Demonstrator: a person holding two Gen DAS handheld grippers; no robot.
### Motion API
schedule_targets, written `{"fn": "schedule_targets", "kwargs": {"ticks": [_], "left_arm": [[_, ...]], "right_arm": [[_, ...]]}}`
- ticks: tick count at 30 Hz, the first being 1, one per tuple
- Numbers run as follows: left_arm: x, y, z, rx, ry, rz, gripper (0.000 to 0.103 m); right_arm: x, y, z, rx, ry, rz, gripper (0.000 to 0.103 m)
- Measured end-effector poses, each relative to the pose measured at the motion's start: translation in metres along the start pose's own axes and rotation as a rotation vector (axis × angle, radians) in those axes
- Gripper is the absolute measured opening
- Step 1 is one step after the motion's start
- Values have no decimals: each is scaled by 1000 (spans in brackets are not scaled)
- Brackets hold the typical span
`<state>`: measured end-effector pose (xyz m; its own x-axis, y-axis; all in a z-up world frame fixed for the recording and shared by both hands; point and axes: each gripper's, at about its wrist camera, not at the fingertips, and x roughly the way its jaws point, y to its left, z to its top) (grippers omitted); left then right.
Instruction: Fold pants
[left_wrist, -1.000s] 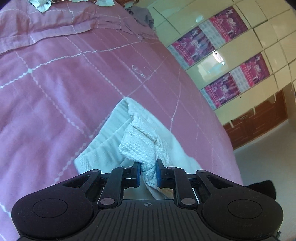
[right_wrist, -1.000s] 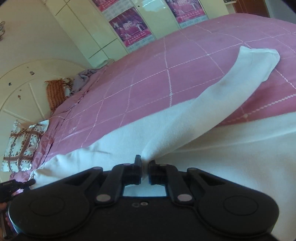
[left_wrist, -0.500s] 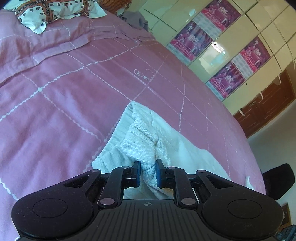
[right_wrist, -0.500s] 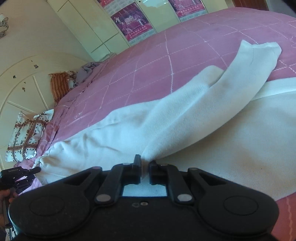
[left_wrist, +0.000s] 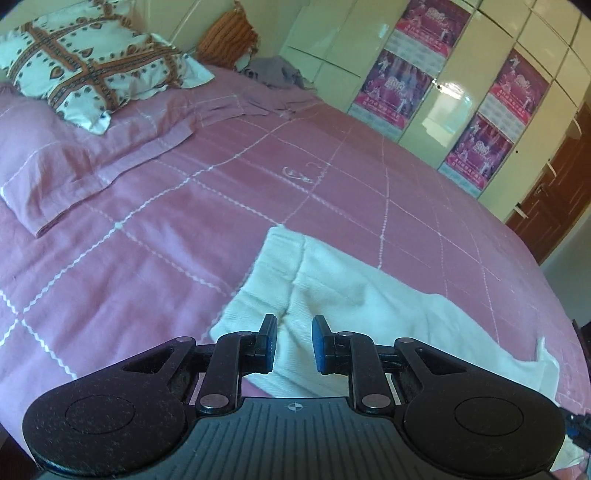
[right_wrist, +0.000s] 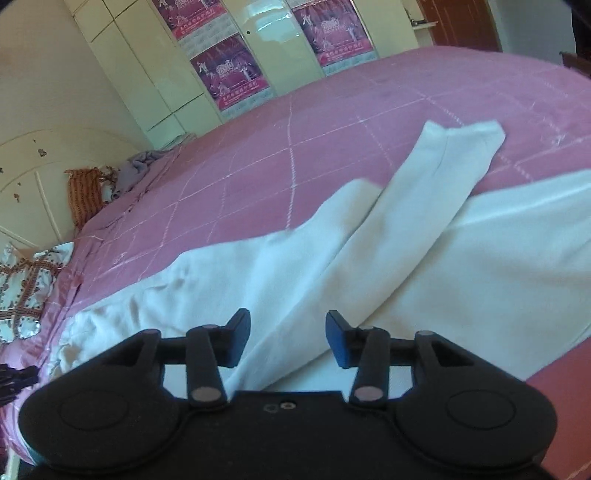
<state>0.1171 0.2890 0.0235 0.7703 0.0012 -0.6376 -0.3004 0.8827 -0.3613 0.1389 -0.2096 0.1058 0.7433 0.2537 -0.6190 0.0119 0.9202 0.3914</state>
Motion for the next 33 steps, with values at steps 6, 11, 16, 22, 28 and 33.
{"fn": "schedule_targets", "kwargs": {"ticks": [6, 11, 16, 22, 28, 33], "left_arm": [[55, -43, -42, 247, 135, 183, 22], [51, -50, -40, 289, 134, 194, 23], [53, -37, -36, 257, 161, 132, 23], [55, -37, -38, 259, 168, 131, 23], [55, -36, -39, 229, 159, 136, 23], [54, -34, -36, 245, 178, 123, 23]], "right_arm": [[65, 1, 46, -77, 89, -203, 65], [81, -10, 44, -167, 192, -217, 2], [19, -35, 21, -126, 115, -202, 1], [-12, -69, -10, -14, 125, -185, 14], [4, -53, 42, -119, 23, -231, 60], [25, -75, 42, -135, 121, -279, 8]]}}
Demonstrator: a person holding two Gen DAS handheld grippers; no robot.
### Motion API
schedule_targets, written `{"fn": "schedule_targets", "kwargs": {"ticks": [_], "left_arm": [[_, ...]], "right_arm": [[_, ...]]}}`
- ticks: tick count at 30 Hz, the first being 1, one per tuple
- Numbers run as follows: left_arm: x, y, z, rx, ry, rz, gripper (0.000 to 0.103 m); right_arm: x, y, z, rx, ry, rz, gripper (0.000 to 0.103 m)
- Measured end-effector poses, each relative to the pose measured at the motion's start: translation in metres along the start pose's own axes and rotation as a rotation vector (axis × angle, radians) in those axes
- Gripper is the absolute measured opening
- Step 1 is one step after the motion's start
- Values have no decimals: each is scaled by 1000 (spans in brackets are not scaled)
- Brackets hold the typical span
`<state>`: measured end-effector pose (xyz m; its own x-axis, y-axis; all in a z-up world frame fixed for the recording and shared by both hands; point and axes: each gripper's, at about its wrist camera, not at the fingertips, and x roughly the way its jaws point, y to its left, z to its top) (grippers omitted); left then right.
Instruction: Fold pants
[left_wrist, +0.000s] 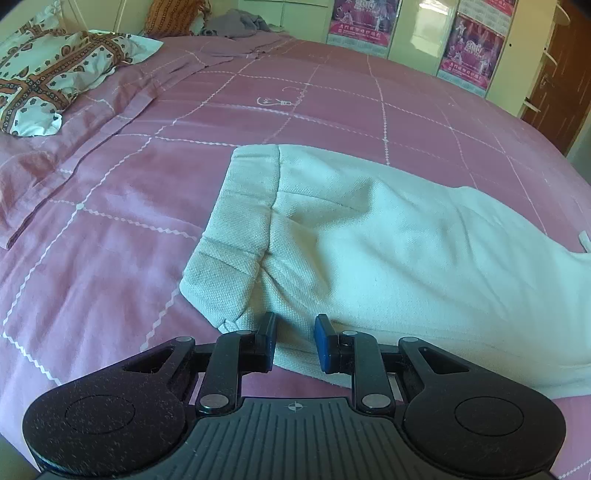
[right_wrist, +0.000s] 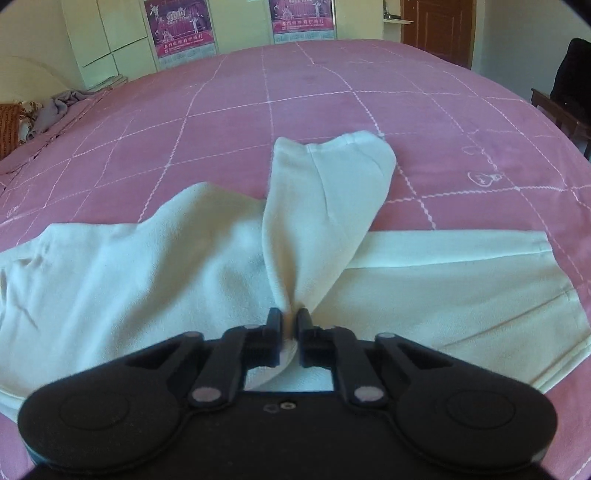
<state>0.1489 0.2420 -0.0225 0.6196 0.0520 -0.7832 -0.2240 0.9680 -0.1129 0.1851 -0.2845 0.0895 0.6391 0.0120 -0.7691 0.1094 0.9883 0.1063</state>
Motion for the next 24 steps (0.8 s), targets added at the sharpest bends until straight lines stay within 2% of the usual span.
{"fn": "schedule_targets", "kwargs": {"ticks": [4, 7, 9, 11, 12, 14, 18, 19, 20, 21, 24], "left_arm": [[1, -1, 2, 21, 10, -3, 23], [1, -1, 3, 25, 14, -3, 23], [2, -2, 3, 30, 16, 1, 23], [3, -2, 3, 30, 15, 3, 23], [3, -2, 3, 29, 15, 5, 23], [4, -2, 3, 26, 17, 6, 23], [4, 0, 4, 22, 24, -4, 23], [4, 1, 5, 19, 27, -7, 23], [4, 2, 5, 18, 28, -9, 23], [4, 2, 5, 19, 27, -10, 23], [4, 1, 4, 26, 22, -7, 23]], "right_arm": [[-41, -20, -34, 84, -25, 41, 8], [-28, -34, -59, 113, 48, 13, 14], [-34, -39, -55, 143, 16, 35, 31], [-47, -29, -42, 75, -87, 25, 53], [-49, -22, -34, 24, -116, 19, 54], [-35, -7, -14, -76, -110, 0, 50], [12, 19, 10, -331, -71, -133, 47], [17, 19, 12, -361, -75, -151, 20], [19, 13, 14, -353, -66, -130, 2], [14, 1, 19, -289, -65, -101, 3], [-31, -41, 12, -48, -184, -63, 3]]}}
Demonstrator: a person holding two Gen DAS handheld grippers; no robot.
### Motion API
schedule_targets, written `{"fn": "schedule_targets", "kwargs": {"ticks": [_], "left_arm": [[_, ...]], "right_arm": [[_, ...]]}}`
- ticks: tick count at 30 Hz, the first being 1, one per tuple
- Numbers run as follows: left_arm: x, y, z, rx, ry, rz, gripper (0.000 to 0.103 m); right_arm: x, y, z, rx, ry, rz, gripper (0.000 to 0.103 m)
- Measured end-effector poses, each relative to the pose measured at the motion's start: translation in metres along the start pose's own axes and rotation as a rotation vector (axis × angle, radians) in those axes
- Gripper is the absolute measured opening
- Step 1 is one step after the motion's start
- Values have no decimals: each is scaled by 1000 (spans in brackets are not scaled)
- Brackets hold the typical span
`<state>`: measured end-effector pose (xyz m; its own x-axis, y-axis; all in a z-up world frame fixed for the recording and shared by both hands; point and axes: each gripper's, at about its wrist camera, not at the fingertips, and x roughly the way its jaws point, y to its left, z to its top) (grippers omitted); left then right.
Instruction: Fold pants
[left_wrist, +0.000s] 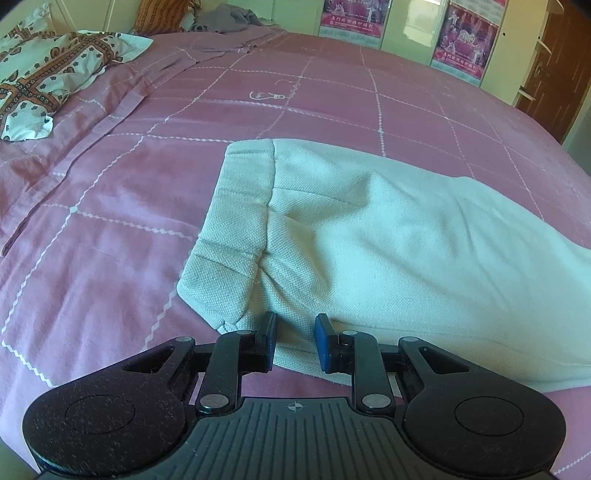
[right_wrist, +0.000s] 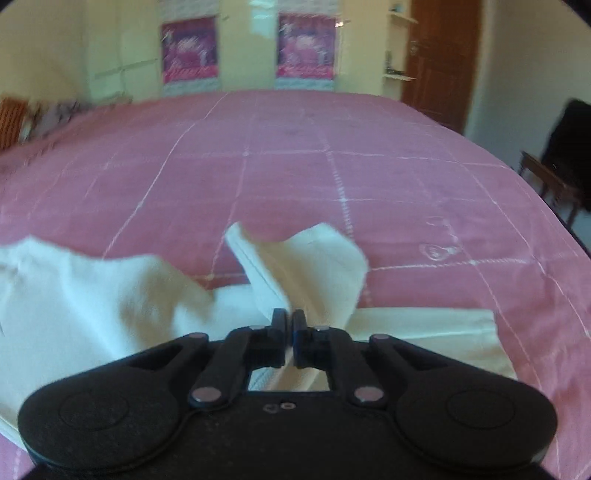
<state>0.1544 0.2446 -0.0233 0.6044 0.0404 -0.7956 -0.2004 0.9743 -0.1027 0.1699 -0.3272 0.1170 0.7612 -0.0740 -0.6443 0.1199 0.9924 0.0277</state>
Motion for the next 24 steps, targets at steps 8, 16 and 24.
{"fn": "schedule_targets", "kwargs": {"ticks": [8, 16, 24], "left_arm": [[0, -4, 0, 14, 5, 14, 23], [1, 1, 0, -16, 3, -4, 23], [2, 3, 0, -37, 8, -7, 23]], "right_arm": [[-29, -112, -56, 585, 1, 141, 12], [-6, -149, -69, 721, 33, 68, 36], [-7, -165, -64, 754, -90, 167, 7]]}}
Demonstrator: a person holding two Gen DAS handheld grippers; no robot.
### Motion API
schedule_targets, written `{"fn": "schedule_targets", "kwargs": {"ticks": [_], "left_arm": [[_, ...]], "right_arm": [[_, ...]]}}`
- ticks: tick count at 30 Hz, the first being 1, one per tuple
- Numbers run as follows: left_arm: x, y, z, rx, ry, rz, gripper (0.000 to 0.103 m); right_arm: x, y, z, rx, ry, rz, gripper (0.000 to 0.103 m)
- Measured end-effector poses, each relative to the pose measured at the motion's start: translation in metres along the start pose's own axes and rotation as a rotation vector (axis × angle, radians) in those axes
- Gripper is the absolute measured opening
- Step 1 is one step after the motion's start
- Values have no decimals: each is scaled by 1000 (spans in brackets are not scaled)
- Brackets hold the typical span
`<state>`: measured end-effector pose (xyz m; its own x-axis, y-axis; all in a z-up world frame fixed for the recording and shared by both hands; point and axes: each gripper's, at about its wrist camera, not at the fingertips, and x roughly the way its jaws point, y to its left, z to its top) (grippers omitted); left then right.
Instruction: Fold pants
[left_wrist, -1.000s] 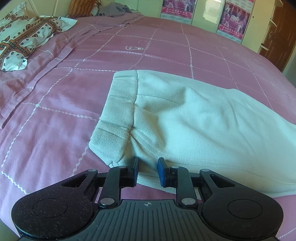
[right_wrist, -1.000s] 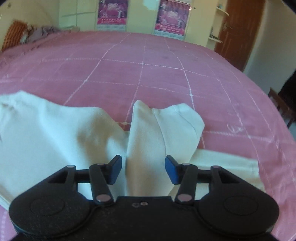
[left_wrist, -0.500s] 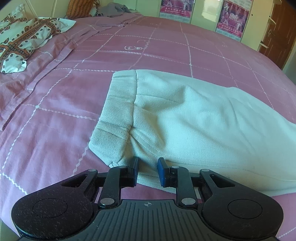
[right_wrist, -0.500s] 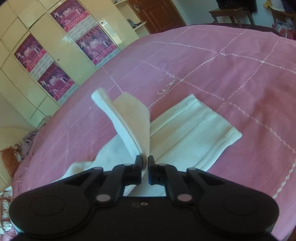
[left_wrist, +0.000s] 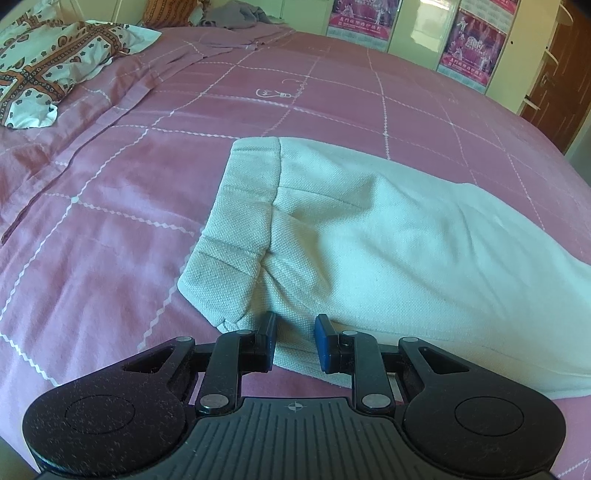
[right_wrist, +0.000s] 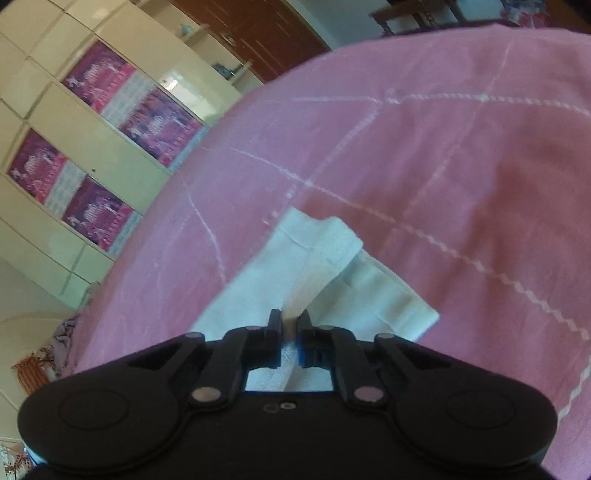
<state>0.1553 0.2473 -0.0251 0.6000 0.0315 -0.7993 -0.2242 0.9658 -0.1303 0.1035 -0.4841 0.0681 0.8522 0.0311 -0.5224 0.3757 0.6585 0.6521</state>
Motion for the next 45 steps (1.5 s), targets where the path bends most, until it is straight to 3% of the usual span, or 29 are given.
{"fn": "schedule_targets", "kwargs": {"ticks": [2, 4, 8, 9, 11, 13, 15, 16, 18, 20, 25, 27, 28, 31, 32, 33, 34, 37, 39, 40, 41, 42, 43, 45], "left_arm": [[0, 0, 0, 0, 0, 0, 23], [1, 0, 0, 0, 0, -1, 23], [0, 0, 0, -3, -2, -5, 23], [-2, 1, 0, -7, -8, -6, 23], [-13, 3, 0, -29, -47, -12, 23], [-33, 12, -4, -100, -147, -24, 25], [-49, 25, -9, -192, -219, -2, 59], [-56, 33, -11, -231, -254, 8, 81], [-61, 44, -13, -263, -280, -6, 83], [-54, 52, -11, -285, -235, -22, 79], [-18, 53, -6, -297, -131, -20, 70], [-1, 55, -6, -316, -89, -29, 53], [5, 57, -7, -330, -81, -59, 32], [-4, 65, -13, -379, -148, -85, 15], [-6, 69, -15, -385, -156, -95, 14], [0, 73, -18, -384, -125, -100, 14], [8, 76, -20, -376, -92, -112, 16], [-1, 76, -13, -334, -102, -137, 18], [-15, 73, -9, -310, -131, -118, 24], [-21, 71, -8, -305, -149, -102, 38], [-29, 72, -7, -310, -186, -85, 64], [-35, 72, -7, -322, -217, -64, 75], [-38, 71, -6, -336, -239, -45, 83], [-39, 71, -5, -372, -264, -54, 83]], "right_arm": [[-23, 12, 1, -35, -47, 30, 7], [-34, 16, 0, -44, -44, 0, 7], [1, -19, -4, 19, 100, -134, 7], [6, -29, -5, 85, 125, -117, 8], [-4, -27, -3, 70, 75, -107, 22], [-11, -23, -3, 47, 55, -116, 24], [-17, -21, -7, 32, 71, -113, 25], [-22, -19, -8, 15, 62, -113, 28], [-33, -11, -13, -32, 30, -97, 29], [-43, 1, -16, -96, -12, -72, 31], [-33, 46, -30, -295, -21, -41, 35], [-24, 62, -35, -340, -21, -55, 37], [-19, 66, -37, -341, -15, -62, 38], [-5, 65, -40, -315, 29, -107, 38], [-2, 63, -42, -321, 42, -146, 38], [6, 57, -43, -311, 75, -227, 38], [13, 51, -42, -286, 109, -251, 38], [19, 63, -40, -365, 115, -248, 41], [14, 79, -40, -401, 100, -140, 41], [15, 89, -42, -424, 97, -94, 41], [18, 99, -44, -453, 100, -57, 41], [23, 114, -47, -479, 107, -4, 41], [31, 129, -50, -495, 125, 49, 40], [51, 162, -60, -538, 172, 158, 40]]}}
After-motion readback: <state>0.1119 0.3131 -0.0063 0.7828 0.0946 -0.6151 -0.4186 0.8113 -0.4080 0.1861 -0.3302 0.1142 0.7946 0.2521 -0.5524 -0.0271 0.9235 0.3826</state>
